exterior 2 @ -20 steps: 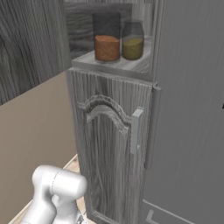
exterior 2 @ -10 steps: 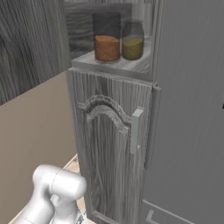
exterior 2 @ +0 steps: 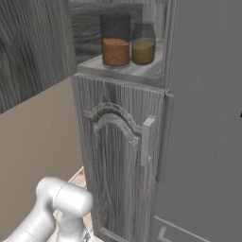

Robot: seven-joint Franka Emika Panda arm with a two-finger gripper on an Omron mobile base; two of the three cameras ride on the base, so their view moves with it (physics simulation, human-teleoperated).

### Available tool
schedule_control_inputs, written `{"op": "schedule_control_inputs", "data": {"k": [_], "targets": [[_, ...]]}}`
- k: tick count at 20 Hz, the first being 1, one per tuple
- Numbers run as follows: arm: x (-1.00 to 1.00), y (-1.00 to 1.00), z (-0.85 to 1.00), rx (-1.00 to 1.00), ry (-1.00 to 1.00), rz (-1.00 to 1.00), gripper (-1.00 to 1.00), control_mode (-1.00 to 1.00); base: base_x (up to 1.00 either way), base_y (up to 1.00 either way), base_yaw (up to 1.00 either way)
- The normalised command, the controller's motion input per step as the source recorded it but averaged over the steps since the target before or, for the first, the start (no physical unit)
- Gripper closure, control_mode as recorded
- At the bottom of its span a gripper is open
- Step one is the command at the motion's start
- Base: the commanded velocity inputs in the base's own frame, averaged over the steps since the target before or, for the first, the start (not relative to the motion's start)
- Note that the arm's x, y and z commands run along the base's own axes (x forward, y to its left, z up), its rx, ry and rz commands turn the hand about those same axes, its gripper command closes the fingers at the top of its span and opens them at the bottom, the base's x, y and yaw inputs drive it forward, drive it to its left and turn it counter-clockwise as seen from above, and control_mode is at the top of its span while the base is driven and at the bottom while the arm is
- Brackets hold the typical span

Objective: Pick the jar and jar from the dining table and place them in the open cabinet. Close the cabinet after placing the objects.

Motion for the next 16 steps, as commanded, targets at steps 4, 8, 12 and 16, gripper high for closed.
{"op": "schedule_control_inputs", "data": {"k": [4, 8, 12, 16], "targets": [[0.42, 0.28, -0.03, 0.0, 0.0, 0.0, -1.0, -1.0, 0.0, 0.0, 0.0], [0.34, 0.17, 0.0, 0.0, 0.0, 0.0, -1.0, -1.0, 0.0, 0.0, 0.0], [0.28, 0.09, 0.0, 0.0, 0.0, 0.0, -1.0, -1.0, 0.0, 0.0, 0.0], [0.24, 0.03, 0.0, 0.0, 0.0, 0.0, -1.0, -1.0, 0.0, 0.0, 0.0]]}}
